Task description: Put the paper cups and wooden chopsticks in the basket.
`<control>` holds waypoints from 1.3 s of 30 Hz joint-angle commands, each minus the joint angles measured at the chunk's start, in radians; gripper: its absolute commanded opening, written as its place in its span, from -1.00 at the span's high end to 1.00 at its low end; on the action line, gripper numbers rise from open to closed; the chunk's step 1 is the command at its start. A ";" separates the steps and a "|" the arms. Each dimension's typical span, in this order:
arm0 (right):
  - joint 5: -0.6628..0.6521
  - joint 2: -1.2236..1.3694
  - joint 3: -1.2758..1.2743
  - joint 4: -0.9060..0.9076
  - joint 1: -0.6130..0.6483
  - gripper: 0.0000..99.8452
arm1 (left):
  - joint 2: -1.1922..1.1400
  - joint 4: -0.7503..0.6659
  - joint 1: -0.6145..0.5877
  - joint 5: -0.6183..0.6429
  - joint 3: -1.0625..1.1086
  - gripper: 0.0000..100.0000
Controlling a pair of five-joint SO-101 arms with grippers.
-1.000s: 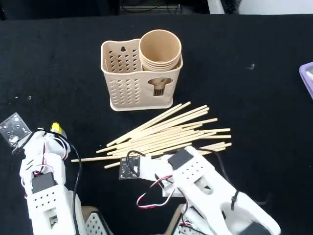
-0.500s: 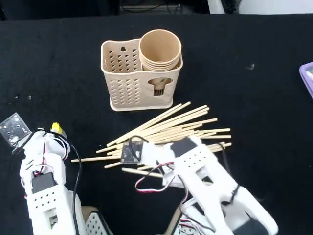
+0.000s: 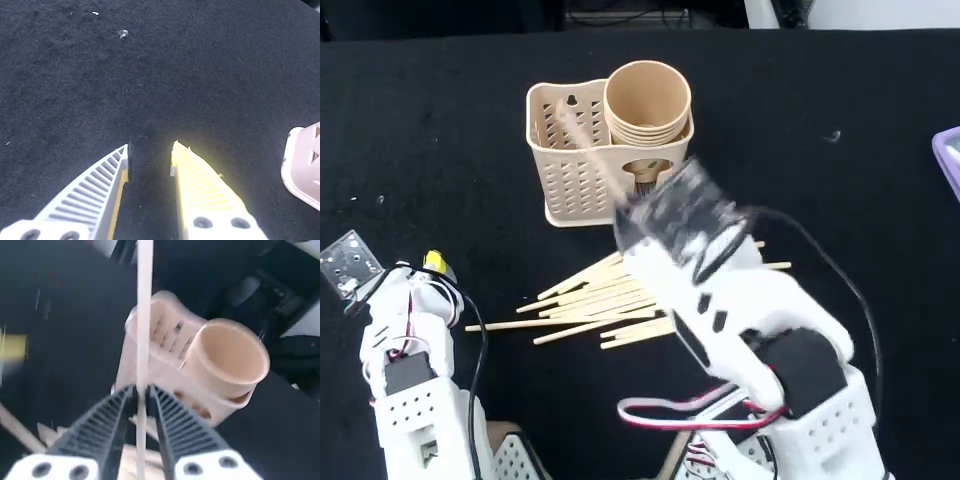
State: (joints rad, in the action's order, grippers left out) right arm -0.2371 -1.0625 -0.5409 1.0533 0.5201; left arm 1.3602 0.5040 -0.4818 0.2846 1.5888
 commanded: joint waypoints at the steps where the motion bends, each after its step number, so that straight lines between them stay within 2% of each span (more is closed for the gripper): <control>1: 0.201 0.007 0.001 -0.446 -0.011 0.98 | 0.014 -0.020 0.010 0.011 -0.012 0.70; 6: 0.233 0.153 -0.001 -0.717 -0.015 0.98 | 0.014 -0.020 0.010 0.011 -0.010 0.70; 12: 0.239 0.384 0.016 -0.887 -0.009 0.98 | 0.014 -0.020 0.012 0.011 -0.008 0.70; 16: 0.233 0.519 0.047 -0.945 -0.025 0.98 | 0.014 -0.020 0.012 0.011 -0.008 0.70; 25: 0.233 0.805 0.127 -0.944 -0.060 0.98 | 0.014 -0.020 0.013 -0.021 -0.007 0.70; 28: 0.233 0.805 0.171 -0.841 -0.060 0.92 | 0.014 -0.020 0.013 -0.023 -0.005 0.70; 33: 0.238 0.748 0.340 -0.497 -0.058 0.51 | 0.014 -0.020 0.013 -0.023 -0.005 0.70; 39: 0.233 0.619 0.615 -0.196 -0.020 0.61 | 0.014 -0.009 0.013 -0.025 -0.010 0.70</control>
State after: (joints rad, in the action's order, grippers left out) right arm -0.0054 -0.2984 -0.1358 0.6866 0.4787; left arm 1.3602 0.5040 -0.4818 0.2723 1.5888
